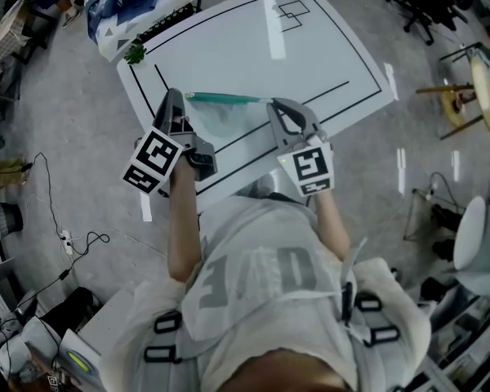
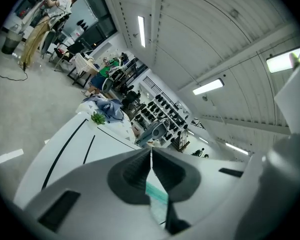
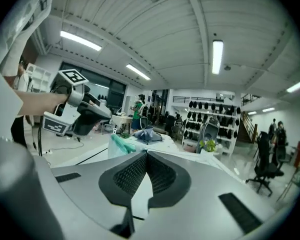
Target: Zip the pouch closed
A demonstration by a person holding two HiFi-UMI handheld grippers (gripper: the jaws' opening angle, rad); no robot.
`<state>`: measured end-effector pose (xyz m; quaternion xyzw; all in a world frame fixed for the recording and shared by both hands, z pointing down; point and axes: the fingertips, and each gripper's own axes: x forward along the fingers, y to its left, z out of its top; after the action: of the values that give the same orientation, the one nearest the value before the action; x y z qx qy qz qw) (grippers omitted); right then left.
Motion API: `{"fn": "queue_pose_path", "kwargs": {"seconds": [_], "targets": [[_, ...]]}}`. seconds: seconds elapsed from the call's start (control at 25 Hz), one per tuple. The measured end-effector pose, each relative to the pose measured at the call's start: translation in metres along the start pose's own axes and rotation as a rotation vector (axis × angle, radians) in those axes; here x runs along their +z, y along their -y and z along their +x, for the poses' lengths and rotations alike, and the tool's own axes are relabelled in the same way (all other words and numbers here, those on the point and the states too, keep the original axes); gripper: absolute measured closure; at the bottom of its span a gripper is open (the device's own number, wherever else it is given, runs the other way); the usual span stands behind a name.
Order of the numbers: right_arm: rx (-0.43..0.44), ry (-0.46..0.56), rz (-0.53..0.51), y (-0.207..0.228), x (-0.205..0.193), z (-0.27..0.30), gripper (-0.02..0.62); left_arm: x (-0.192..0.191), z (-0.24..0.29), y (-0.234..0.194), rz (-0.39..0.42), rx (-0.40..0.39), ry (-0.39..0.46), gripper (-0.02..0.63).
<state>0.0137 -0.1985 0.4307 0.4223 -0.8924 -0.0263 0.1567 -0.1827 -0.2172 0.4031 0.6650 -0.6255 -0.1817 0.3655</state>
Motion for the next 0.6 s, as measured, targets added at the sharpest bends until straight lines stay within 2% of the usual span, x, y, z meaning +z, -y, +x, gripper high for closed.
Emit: {"fn": "queue_pose_path", "kwargs": {"seconds": [0.12,0.36,0.48,0.6], "targets": [[-0.025,-0.064,0.111,0.009,-0.032,0.009,0.588,0.005,-0.001,0.0,0.002,-0.001,0.019,0.595],[-0.089,-0.209,0.164,0.026,-0.082,0.017,0.587,0.01,-0.006,0.0,-0.002,-0.003,0.034,0.595],[-0.129,-0.315,0.223,0.035,-0.127,0.018,0.586,0.009,-0.007,0.002,-0.001,-0.013,0.031,0.595],[-0.15,-0.388,0.304,0.035,-0.154,0.016,0.586,0.009,-0.007,0.006,0.017,-0.018,0.03,0.595]]}}
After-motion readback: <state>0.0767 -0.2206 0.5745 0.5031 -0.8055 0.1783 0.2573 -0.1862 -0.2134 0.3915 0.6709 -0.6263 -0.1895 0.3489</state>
